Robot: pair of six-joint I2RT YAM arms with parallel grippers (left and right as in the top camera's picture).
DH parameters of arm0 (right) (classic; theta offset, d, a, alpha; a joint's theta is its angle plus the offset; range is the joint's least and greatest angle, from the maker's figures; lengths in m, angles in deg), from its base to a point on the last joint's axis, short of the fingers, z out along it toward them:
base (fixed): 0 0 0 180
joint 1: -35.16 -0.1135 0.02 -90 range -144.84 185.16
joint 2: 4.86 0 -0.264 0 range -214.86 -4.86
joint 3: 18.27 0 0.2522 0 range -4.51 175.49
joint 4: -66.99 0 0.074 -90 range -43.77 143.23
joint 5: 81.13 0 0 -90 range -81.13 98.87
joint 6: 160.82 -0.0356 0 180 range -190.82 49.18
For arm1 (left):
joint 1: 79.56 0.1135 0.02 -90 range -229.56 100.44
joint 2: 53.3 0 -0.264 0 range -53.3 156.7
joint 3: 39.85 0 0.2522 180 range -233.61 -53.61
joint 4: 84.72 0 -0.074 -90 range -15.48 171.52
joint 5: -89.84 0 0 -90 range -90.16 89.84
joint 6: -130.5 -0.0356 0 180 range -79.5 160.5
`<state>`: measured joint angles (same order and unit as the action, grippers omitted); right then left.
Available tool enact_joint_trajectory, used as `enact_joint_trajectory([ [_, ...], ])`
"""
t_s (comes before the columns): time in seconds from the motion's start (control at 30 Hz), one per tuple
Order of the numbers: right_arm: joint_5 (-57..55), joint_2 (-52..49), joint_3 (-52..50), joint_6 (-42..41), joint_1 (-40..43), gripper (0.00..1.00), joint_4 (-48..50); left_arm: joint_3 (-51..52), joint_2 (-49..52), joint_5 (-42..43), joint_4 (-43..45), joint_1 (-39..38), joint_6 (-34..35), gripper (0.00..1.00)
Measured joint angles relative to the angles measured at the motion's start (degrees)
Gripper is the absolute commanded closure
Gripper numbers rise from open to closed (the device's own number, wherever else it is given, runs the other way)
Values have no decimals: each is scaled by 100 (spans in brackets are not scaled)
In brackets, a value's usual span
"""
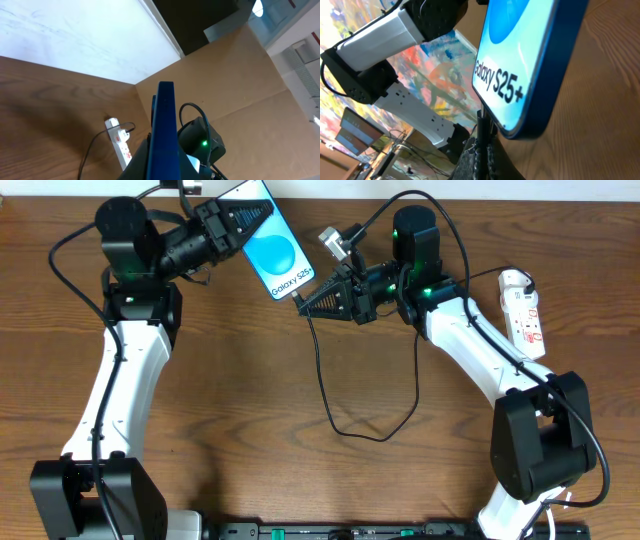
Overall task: Plug charger to phone and switch on socket
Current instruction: 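Carry the plug with the right gripper toward the phone's bottom port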
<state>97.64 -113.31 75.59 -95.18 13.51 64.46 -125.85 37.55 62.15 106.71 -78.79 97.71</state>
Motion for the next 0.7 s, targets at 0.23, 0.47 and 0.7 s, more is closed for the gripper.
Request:
enact_joint_trajectory([
  [0.23, 0, 0, 0, -17, 11, 99, 0, 0, 0, 13, 0, 2, 0, 93],
  [0.47, 0, 0, 0, -22, 11, 99, 0, 0, 0, 15, 4, 2, 0, 93],
  [0.7, 0, 0, 0, -22, 101, 99, 0, 0, 0, 11, 20, 2, 0, 93],
])
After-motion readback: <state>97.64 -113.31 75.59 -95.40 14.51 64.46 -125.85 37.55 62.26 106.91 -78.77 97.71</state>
